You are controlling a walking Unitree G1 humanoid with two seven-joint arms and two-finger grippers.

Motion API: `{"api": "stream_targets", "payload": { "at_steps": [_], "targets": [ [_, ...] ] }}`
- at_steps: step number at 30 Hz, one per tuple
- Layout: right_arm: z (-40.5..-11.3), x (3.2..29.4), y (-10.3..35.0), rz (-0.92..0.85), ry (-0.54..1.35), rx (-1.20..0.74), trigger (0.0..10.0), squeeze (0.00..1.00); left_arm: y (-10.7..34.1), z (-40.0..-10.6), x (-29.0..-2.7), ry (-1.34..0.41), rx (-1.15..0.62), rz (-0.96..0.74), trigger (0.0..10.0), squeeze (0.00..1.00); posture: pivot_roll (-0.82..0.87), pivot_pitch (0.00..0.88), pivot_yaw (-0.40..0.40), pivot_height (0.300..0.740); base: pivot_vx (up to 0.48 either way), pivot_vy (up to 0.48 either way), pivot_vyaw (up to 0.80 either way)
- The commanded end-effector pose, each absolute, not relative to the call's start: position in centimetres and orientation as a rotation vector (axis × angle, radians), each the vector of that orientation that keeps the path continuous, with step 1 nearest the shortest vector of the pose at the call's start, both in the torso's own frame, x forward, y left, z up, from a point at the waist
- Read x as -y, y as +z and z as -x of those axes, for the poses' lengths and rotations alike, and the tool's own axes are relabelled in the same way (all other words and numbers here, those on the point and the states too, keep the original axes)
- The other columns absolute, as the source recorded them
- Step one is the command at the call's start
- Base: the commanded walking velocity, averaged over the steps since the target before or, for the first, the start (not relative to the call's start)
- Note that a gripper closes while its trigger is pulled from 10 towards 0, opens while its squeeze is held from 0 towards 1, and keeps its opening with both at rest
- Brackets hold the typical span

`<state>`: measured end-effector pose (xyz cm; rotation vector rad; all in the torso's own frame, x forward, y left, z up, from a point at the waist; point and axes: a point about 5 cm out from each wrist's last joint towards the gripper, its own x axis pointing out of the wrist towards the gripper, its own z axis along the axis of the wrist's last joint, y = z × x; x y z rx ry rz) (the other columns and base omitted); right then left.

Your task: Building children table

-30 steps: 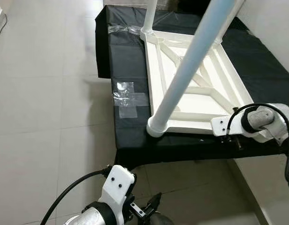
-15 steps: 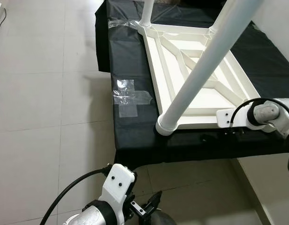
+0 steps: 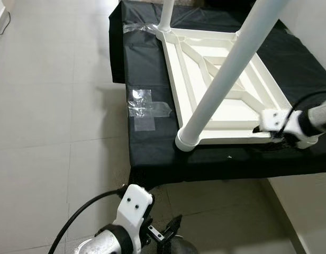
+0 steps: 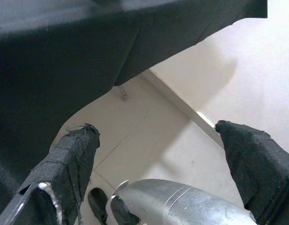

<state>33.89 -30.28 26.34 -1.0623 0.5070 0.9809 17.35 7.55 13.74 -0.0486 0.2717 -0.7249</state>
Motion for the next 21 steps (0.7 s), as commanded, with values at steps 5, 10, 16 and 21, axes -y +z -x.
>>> {"api": "stream_targets", "payload": {
  "at_steps": [5, 10, 16, 21],
  "targets": [
    [-32.9, 30.1, 26.9, 0.729, 0.955, -0.267, 10.0, 0.0, 12.7, -18.0, -7.4, -0.721, -0.285, 0.029, 10.0, 0.0, 0.07, 0.144, -0.139, 0.74, 0.0, 0.0, 0.0],
    [-32.6, 28.9, 26.3, 0.562, 0.882, -0.104, 10.0, 0.0, 12.5, -19.0, -7.5, -0.709, -0.253, 0.016, 10.0, 0.0, 0.08, 0.112, -0.126, 0.74, 0.0, 0.0, 0.0],
    [-30.7, 26.9, 21.0, 0.305, 0.527, 0.05, 10.0, 0.0, 13.5, -20.2, -7.8, -0.691, -0.094, -0.041, 10.0, 0.0, 0.08, 0.059, -0.097, 0.74, 0.0, 0.0, 0.0],
    [-28.7, 24.9, 17.6, 0.125, 0.252, 0.109, 10.0, 0.0, 13.4, -20.9, -7.8, -0.692, -0.047, -0.072, 10.0, 0.0, 0.08, 0.015, -0.082, 0.74, 0.0, 0.0, 0.0]
  ]
}}
